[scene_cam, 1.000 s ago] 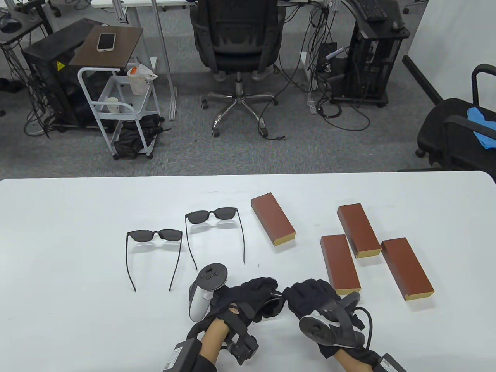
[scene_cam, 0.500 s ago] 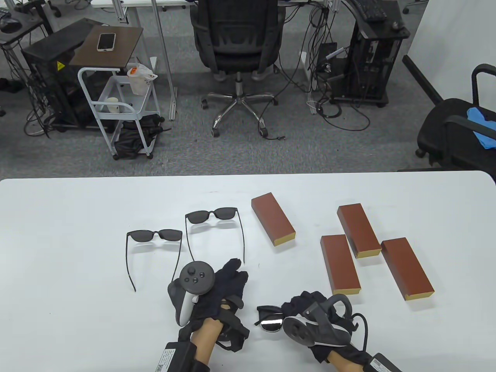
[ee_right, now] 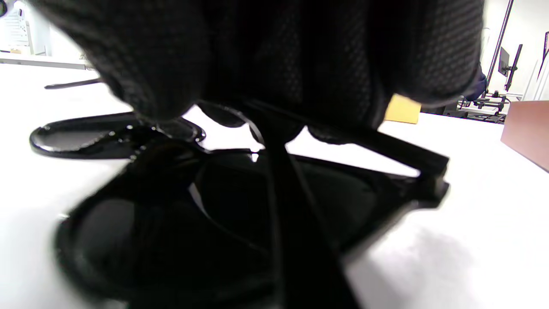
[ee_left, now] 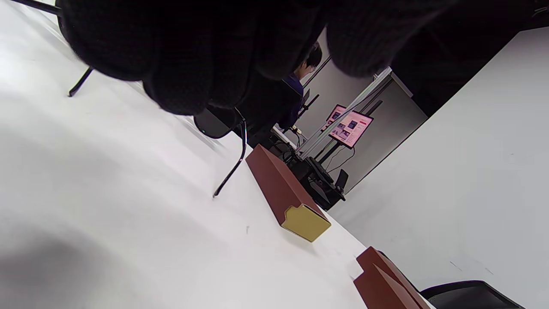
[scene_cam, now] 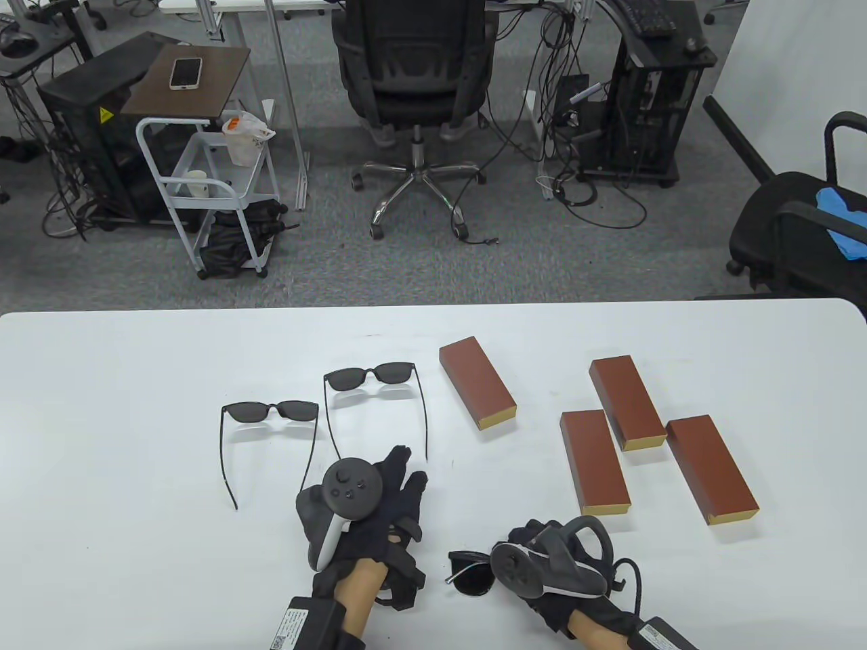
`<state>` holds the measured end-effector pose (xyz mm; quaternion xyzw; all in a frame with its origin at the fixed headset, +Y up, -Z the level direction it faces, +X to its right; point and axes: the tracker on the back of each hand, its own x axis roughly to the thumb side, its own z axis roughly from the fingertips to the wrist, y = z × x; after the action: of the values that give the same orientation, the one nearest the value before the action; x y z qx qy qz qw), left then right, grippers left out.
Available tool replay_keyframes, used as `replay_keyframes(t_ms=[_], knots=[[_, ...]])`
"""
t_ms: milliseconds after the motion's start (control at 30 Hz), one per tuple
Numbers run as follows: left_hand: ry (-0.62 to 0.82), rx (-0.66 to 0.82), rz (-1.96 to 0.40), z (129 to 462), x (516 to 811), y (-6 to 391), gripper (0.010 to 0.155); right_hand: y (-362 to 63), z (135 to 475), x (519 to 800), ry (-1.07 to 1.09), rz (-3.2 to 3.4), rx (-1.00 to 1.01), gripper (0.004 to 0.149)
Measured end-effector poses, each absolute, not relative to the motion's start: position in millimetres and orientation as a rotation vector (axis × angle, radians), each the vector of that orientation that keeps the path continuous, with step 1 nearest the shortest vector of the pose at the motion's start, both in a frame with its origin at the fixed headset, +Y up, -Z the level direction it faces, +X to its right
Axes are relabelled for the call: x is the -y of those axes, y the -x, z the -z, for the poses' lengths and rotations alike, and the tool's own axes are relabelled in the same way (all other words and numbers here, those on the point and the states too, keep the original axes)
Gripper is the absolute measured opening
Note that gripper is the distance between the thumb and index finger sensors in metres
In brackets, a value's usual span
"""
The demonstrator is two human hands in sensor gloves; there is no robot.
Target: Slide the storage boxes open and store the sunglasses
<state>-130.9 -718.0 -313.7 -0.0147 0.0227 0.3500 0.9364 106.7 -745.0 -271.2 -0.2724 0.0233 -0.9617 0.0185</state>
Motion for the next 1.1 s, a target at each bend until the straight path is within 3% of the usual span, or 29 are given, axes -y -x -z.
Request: replay_keyframes(t_ms=[133,233,433,600,700,867,1100], knots=[[0.026,-0.052,-0.706,313.4,717.5,131.6,0.061,-114.0,273.1,733.1,0.881,3.048,-0.086,0.045],[0.042,-0.047,-0.71,314.0,717.1,131.9,0.061,-127.6,276.9,721.4,0.852,3.091,-0.248,0.046],[0.014,-0.033,-0.668,313.2,715.3,129.8,0.063,-167.5,294.7,719.9,0.445,3.111,-0.504,0.057],[0.007,-0.02,-0.634,312.1,714.5,125.9,0.063,-201.0,313.7,731.4,-0.066,2.933,-0.326,0.084],[0.009,-0.014,-0.625,311.9,714.9,124.4,0.063,-217.3,320.3,738.4,-0.228,2.976,-0.21,0.091],[0.012,-0.007,-0.607,312.0,716.6,122.6,0.064,-229.4,325.9,750.7,-0.33,3.069,-0.032,0.088],[0.011,0.003,-0.6,311.3,716.8,121.4,0.065,-227.3,330.7,760.7,-0.313,3.146,0.049,0.082]])
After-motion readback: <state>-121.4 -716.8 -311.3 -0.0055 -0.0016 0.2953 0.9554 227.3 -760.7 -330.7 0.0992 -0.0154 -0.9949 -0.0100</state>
